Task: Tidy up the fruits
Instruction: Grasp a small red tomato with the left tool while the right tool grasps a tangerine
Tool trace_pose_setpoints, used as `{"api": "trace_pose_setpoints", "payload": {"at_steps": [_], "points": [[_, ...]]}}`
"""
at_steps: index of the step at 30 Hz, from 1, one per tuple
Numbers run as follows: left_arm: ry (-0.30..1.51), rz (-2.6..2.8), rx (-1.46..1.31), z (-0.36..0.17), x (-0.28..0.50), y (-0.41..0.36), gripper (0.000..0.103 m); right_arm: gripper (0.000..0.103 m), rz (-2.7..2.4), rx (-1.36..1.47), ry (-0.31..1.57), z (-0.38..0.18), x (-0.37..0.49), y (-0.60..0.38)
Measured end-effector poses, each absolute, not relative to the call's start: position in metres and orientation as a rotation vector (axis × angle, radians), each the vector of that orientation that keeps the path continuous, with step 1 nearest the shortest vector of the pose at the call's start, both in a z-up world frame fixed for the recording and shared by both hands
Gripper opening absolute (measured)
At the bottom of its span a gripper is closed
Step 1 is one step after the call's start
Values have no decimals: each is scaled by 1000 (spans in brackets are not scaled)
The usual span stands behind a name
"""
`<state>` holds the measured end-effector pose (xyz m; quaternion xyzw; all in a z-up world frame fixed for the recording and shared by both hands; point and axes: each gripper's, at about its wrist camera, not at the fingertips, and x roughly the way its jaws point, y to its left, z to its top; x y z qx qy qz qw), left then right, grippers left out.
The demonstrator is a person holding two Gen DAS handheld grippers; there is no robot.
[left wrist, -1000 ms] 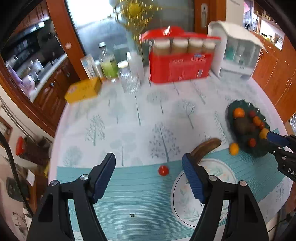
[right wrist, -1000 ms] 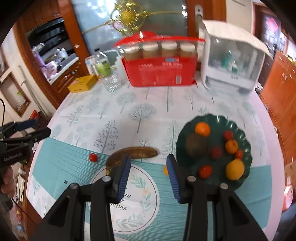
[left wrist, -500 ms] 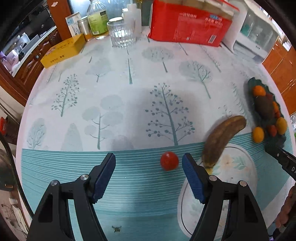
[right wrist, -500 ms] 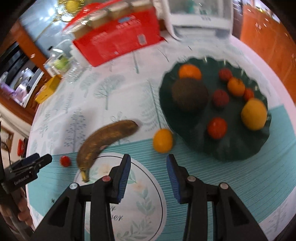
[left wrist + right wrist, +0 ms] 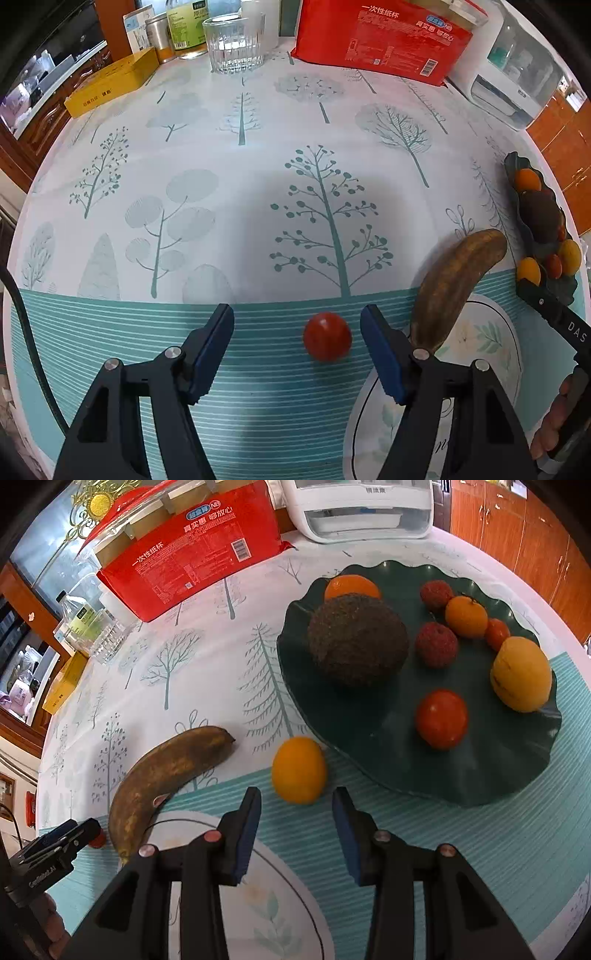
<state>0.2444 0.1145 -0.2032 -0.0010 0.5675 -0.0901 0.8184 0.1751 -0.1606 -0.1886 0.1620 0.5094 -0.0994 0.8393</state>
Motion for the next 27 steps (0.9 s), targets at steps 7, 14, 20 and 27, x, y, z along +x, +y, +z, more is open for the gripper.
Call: {"api": "trace_pose_setpoints", "payload": {"at_steps": [7, 14, 20, 27], "points": [[1194, -175, -16, -210, 242, 115, 60, 41, -257, 284, 1006, -192, 175, -153], [1156, -166, 12, -211, 237, 109, 39, 40, -298, 214, 959, -194, 175, -144], [1153, -164, 19, -210, 234, 103, 25, 30, -264, 224, 945, -194, 174, -146], [1172, -159, -3, -204, 225, 103, 24, 29, -196, 249, 935, -184, 169, -143]]}}
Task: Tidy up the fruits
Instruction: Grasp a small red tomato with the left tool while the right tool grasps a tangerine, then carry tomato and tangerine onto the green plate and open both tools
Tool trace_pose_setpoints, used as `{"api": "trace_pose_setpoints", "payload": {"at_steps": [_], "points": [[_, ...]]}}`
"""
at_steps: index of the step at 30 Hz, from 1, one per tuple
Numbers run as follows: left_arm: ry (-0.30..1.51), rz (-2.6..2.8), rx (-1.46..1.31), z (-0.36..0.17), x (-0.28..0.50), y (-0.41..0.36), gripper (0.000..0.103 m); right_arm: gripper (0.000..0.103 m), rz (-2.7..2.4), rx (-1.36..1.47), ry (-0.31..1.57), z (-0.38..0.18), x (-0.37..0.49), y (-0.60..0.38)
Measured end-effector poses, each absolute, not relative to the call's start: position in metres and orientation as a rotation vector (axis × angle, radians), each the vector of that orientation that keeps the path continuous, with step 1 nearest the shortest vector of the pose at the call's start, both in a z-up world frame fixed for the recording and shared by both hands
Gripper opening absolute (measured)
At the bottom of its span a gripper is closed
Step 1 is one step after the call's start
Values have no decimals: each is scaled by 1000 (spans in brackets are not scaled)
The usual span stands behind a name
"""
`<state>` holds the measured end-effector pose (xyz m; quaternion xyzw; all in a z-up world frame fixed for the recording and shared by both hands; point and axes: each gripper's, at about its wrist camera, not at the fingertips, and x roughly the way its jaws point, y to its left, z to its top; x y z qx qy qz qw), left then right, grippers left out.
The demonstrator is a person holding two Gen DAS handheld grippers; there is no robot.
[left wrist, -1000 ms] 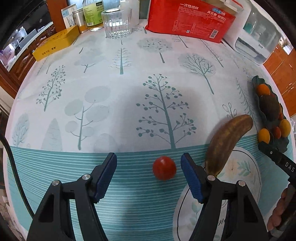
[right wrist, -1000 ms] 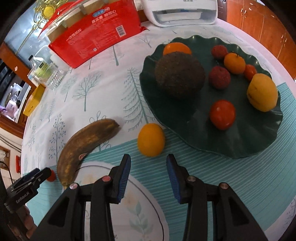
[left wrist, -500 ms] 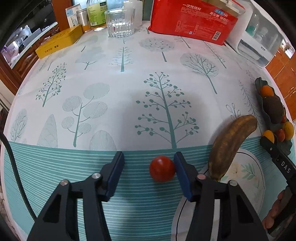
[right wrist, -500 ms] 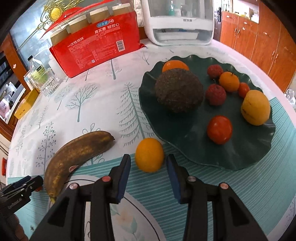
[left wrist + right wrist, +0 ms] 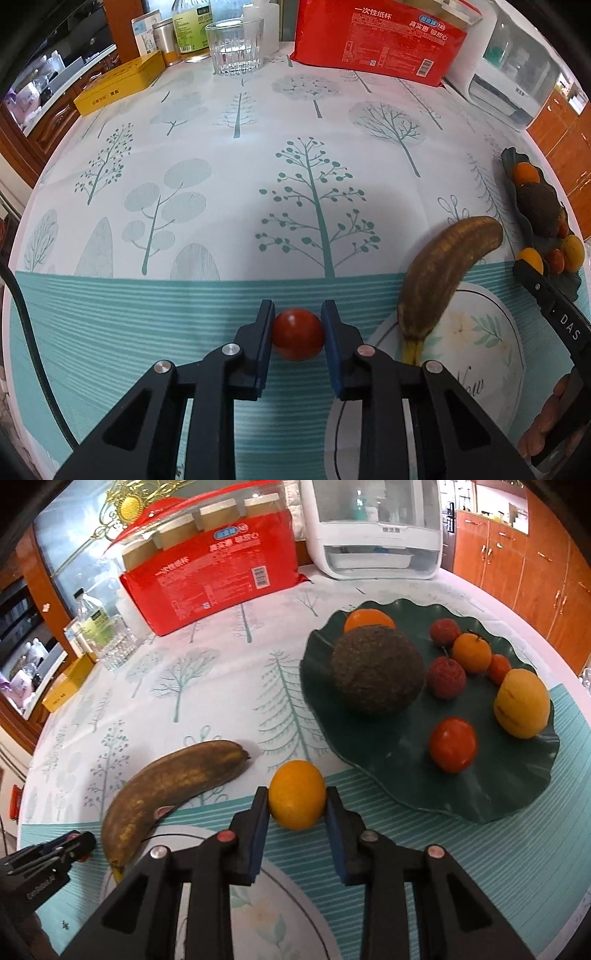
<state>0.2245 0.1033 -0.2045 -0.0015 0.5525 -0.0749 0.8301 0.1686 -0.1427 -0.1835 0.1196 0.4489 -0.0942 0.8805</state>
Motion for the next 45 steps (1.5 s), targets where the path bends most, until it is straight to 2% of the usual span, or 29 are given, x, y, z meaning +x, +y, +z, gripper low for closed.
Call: {"api": "trace_pose_setpoints", "payload": {"at_steps": [13, 27, 36, 45], "points": [[1118, -198, 2, -159, 189, 85, 24, 29, -145, 247, 895, -154, 132, -145], [1062, -337, 52, -107, 142, 0, 24, 29, -142, 263, 867, -129, 69, -190], [1010, -384, 95, -51, 147, -79, 24, 30, -63, 233, 810, -56, 75, -243], [924, -356, 137, 15, 190, -155, 24, 30, 92, 31, 809, 31, 147, -282]]}}
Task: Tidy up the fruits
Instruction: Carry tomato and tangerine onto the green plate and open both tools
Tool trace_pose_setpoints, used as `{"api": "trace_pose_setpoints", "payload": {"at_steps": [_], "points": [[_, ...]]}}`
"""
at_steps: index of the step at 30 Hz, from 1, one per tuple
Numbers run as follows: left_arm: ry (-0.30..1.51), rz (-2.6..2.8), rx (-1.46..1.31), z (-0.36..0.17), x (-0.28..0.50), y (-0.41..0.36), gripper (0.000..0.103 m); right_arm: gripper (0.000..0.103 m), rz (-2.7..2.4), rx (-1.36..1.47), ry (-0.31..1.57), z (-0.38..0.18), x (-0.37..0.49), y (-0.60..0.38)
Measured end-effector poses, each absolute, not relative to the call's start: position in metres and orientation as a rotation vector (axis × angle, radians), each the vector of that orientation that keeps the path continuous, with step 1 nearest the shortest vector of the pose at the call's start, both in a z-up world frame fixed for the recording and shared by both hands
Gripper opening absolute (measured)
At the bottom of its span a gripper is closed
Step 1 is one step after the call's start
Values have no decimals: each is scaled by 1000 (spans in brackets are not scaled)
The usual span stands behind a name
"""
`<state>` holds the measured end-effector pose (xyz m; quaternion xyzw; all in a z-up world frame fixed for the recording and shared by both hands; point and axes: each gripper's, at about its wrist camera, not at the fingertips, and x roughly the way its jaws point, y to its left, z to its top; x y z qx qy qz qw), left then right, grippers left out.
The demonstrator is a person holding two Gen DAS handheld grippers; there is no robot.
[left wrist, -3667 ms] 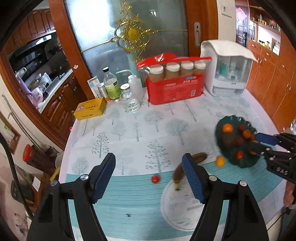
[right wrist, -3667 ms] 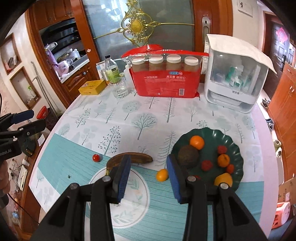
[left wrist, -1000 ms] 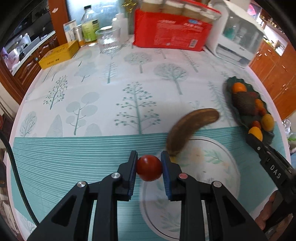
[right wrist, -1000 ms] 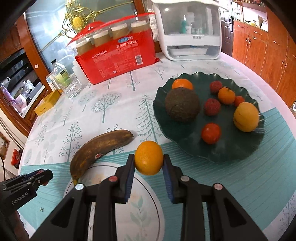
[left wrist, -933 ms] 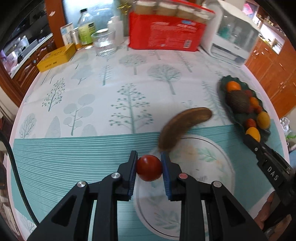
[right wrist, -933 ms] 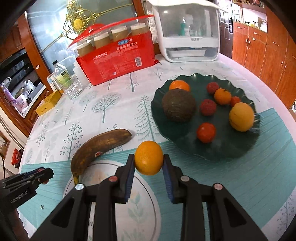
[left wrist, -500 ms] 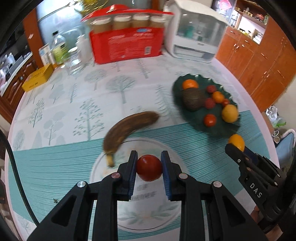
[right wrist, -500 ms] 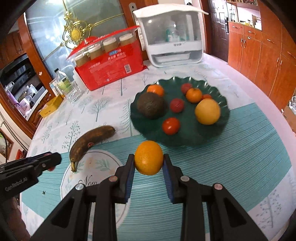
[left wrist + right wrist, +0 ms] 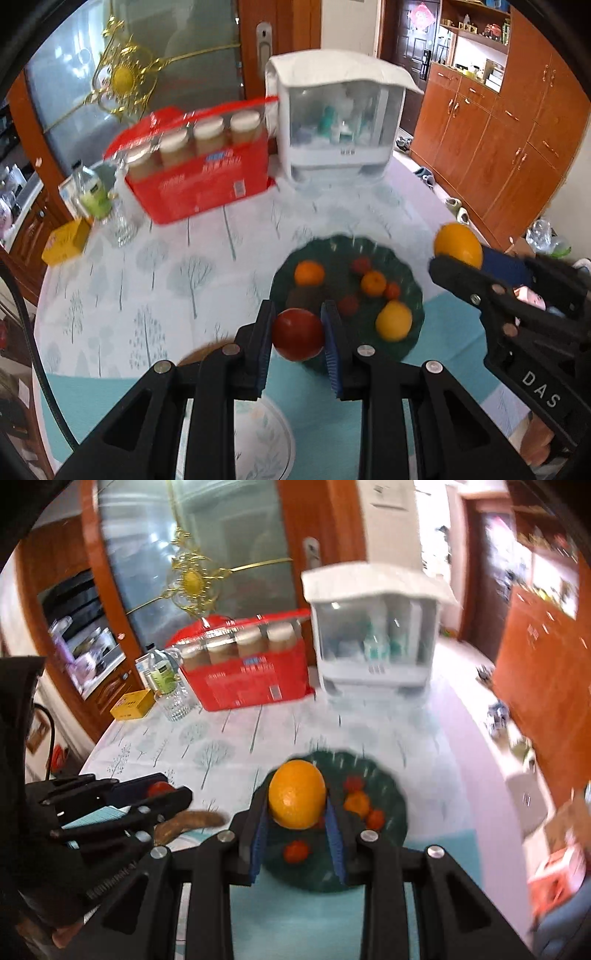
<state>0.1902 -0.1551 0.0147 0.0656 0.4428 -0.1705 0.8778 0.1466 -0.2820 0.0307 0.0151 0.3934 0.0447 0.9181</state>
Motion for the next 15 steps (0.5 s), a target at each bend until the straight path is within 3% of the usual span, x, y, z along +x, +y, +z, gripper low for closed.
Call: {"api": "trace_pose_setpoints", "payload": {"at_steps": [6, 15], "points": [[928, -318, 133, 10, 224, -193, 24, 30, 141, -52, 843, 30, 206, -313], [1095, -275, 94, -75, 245, -218, 24, 30, 218, -24, 1033, -65, 250, -328]]}}
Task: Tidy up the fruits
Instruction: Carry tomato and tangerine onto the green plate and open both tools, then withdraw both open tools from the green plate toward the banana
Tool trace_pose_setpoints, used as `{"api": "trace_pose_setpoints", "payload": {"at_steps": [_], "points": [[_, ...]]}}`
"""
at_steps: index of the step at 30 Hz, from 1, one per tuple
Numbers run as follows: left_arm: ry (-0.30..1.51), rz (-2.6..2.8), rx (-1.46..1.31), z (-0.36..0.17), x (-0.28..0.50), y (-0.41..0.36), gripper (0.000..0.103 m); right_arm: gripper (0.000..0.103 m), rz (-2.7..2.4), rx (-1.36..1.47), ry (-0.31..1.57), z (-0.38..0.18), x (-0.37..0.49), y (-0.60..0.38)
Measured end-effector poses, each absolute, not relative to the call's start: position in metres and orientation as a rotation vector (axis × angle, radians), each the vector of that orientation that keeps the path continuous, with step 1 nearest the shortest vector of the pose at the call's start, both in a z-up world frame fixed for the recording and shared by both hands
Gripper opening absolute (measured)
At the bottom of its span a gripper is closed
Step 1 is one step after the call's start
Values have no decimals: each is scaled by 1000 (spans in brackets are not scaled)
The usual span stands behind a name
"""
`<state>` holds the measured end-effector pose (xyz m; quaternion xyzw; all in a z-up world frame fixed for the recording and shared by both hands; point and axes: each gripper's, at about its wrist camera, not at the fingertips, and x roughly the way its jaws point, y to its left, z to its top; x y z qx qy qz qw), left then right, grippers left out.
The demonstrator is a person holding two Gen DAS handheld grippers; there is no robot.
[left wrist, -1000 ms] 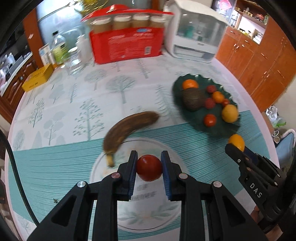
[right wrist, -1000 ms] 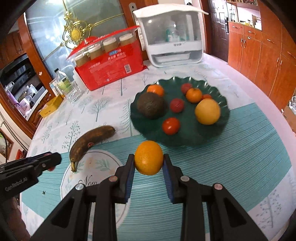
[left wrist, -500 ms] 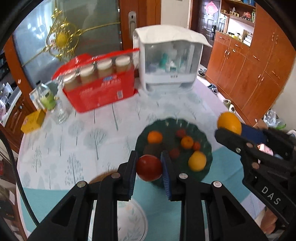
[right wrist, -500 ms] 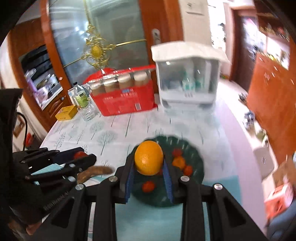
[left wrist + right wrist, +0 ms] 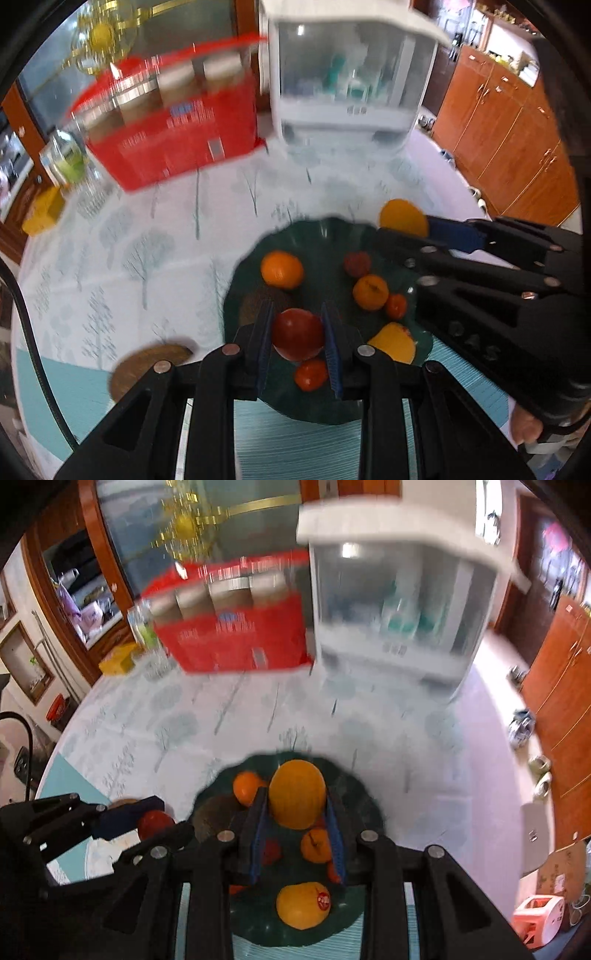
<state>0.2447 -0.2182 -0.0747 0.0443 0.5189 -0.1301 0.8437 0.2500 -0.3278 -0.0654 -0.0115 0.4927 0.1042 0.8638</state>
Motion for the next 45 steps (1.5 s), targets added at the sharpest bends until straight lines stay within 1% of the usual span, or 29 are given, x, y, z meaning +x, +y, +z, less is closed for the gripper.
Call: {"api": "trace_pose_setpoints", "payload": {"at_steps": [4, 7, 11, 13, 15, 17, 31, 35, 45], "points": [[1161, -265, 78, -108, 245, -222, 24, 30, 242, -35, 1128, -113, 259, -326], [1191, -244, 84, -126, 246, -227, 25, 30, 254, -40, 1169, -134, 261, -324], [1206, -225, 89, -138, 248, -229, 26, 30, 265, -66, 1169, -142, 262, -323], [1191, -231, 98, -136, 245, -233, 34, 31, 278, -66, 1170, -141, 262, -324], [1194, -235, 104, -137, 245, -237, 52, 33, 293, -52, 1175, -140, 262, -326], [1180, -223, 120, -135, 243, -239, 61, 35, 297, -43, 1179, -140, 262, -330], [1150, -233, 141, -113, 231, -241, 64, 35, 291, -39, 1129, -117, 245, -338], [1134, -231, 133, -103, 225, -238, 71, 35, 280, -30, 1120, -110, 241, -338], [1085, -255, 104, -78, 203, -223, 71, 35, 240, -14, 1085, -90, 217, -337]]}}
